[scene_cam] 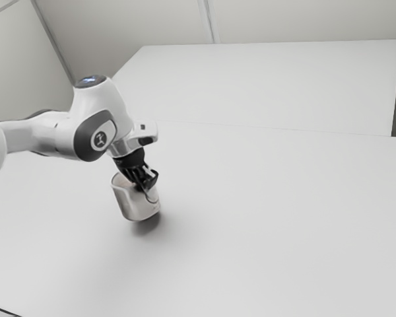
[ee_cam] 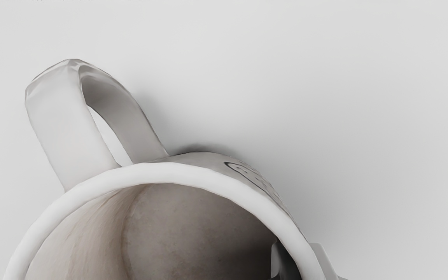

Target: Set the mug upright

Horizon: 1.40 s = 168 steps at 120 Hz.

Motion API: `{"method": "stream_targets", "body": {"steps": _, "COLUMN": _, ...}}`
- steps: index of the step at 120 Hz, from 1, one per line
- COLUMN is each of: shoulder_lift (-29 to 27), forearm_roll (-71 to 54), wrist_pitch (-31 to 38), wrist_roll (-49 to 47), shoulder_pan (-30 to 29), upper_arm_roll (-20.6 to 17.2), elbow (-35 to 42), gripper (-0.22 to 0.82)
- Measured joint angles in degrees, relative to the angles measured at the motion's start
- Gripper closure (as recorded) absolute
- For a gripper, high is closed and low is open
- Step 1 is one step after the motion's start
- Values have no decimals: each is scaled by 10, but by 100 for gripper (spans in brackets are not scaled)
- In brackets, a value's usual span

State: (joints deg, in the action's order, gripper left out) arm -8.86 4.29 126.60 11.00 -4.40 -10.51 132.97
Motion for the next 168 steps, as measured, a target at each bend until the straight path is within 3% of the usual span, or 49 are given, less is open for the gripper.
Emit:
{"method": "stream_targets", "body": {"steps": 54, "shoulder_lift": 8, "forearm_roll": -37, "wrist_pitch": 131, "wrist_roll": -92, "shoulder_pan": 5, "upper_arm_roll": -6, "elbow": 46, "gripper": 78}}
{"method": "stream_targets", "body": {"steps": 148, "shoulder_lift": 53, "forearm_roll": -37, "wrist_pitch": 156, "wrist_roll": -155, "shoulder_pan": 9, "upper_arm_roll": -6, "elbow": 47, "gripper": 78}}
{"method": "stream_targets", "body": {"steps": 168, "shoulder_lift": 54, "forearm_roll": -31, "wrist_pitch": 155, "wrist_roll": -155, "shoulder_pan": 10, "upper_arm_roll": -7, "elbow": 47, "gripper": 64}}
